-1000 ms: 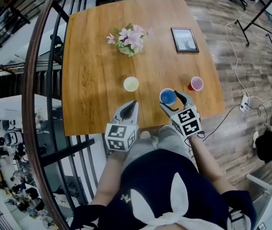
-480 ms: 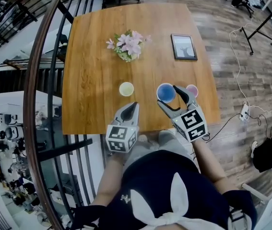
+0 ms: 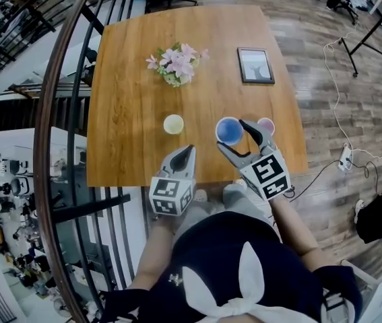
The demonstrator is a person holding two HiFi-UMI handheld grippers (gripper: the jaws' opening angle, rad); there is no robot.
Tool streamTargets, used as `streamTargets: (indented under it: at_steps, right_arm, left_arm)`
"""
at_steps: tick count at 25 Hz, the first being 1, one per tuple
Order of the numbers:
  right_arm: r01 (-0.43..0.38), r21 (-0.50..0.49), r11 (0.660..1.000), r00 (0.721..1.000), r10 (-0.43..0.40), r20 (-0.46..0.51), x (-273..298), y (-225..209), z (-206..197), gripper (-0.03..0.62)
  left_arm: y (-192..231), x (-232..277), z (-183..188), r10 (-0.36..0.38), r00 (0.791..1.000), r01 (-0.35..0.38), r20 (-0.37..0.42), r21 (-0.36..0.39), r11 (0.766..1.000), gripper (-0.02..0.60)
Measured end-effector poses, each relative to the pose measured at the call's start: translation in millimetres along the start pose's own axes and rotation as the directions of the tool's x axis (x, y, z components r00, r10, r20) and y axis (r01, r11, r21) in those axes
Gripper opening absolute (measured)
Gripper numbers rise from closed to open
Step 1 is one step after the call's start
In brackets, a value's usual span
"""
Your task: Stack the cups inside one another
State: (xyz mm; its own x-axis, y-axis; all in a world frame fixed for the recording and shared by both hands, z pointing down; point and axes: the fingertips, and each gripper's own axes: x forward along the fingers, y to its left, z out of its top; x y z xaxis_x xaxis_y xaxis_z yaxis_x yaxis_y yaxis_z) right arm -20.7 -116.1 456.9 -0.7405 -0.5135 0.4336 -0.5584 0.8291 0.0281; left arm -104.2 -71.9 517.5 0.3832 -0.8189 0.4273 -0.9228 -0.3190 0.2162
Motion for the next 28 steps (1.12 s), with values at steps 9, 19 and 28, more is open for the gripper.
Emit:
streamTargets:
  at_steps: [9,19,28]
  right_arm:
    - [0.024,0.007,1.000,1.000,-0.024,-0.018,-12.8,-10.3,-16.4,0.325]
    - [0.165,0.015,0.986,0.984,-0.164,-0.064,-49.4,-67.3,-47.2,0.325]
    - [0.234,0.051,0.971,0.969,-0.229,-0.092,-70.3,-104.3,-66.5,0.325]
  left_arm:
    - [-2.2,-10.3,-9.3,0.035,0.999,-0.035,0.008,-0.015,0.999,0.017]
    - [-22.0,-3.6,-14.6,0.008,1.000,-0.008,-0.006,0.001,1.000,0.017]
    - [-44.5,9.5,-9.7,-0.028,0.999,0.028,-0.018,0.014,0.999,0.017]
